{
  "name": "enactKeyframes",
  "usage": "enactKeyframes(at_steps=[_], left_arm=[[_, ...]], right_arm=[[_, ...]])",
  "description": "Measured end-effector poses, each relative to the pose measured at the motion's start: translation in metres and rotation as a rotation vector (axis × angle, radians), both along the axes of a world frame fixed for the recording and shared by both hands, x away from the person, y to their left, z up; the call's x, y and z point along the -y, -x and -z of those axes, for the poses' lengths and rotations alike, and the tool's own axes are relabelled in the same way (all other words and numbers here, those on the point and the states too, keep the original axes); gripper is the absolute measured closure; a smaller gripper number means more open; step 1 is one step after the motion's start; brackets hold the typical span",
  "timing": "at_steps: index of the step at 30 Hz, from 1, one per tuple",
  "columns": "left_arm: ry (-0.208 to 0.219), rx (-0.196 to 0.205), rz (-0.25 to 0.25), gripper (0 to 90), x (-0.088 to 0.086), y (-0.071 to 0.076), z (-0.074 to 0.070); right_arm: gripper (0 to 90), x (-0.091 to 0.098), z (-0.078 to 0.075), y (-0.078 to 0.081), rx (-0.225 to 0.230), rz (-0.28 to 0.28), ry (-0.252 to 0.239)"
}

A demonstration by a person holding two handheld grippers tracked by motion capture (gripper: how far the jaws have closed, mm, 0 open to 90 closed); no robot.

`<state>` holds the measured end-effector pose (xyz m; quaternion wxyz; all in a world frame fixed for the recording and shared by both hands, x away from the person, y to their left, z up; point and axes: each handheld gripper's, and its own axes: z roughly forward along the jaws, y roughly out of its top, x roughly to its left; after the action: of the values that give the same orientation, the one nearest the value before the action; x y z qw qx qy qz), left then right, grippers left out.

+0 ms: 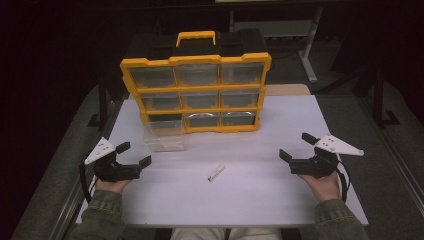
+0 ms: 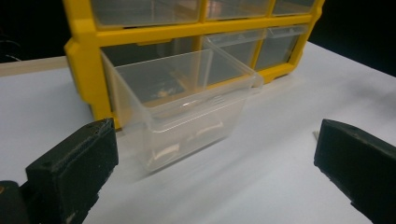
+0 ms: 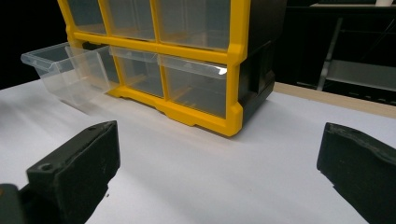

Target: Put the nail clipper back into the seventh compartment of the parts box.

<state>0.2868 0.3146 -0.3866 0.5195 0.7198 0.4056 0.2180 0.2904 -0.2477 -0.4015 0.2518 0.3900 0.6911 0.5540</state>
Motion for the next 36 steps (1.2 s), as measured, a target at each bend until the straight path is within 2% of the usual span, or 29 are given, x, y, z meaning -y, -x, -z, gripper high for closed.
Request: enactKeyframes(at_steps=[3, 8, 9, 14, 22, 29, 36], left_arm=[[-0.028, -0.001, 0.030, 0.0, 0.009, -0.002, -0.004], [-0.047, -0.003, 0.049, 0.0, 0.016, -0.003, -0.007], [-0.057, -0.008, 0.063, 0.0, 0.023, -0.005, -0.009], [-0.075, -0.019, 0.080, 0.0, 0.033, -0.008, -0.012], [-0.087, -0.027, 0.113, 0.0, 0.044, -0.009, -0.017], [-0.092, -0.043, 0.123, 0.0, 0.051, -0.012, -0.019], [-0.108, -0.053, 0.154, 0.0, 0.065, -0.016, -0.020]], right_arm=[[0.0, 0.001, 0.000, 0.000, 0.001, 0.001, -0.006], [0.0, 0.002, 0.000, 0.000, -0.002, 0.005, -0.009], [0.0, 0.003, -0.001, 0.000, 0.000, 0.006, -0.013], [0.0, 0.005, -0.001, 0.000, -0.001, 0.011, -0.017], [0.0, 0.004, 0.000, 0.000, -0.002, 0.001, -0.013], [0.0, 0.004, 0.000, 0.000, -0.003, 0.002, -0.019], [0.0, 0.004, 0.000, 0.000, -0.002, -0.003, -0.018]])
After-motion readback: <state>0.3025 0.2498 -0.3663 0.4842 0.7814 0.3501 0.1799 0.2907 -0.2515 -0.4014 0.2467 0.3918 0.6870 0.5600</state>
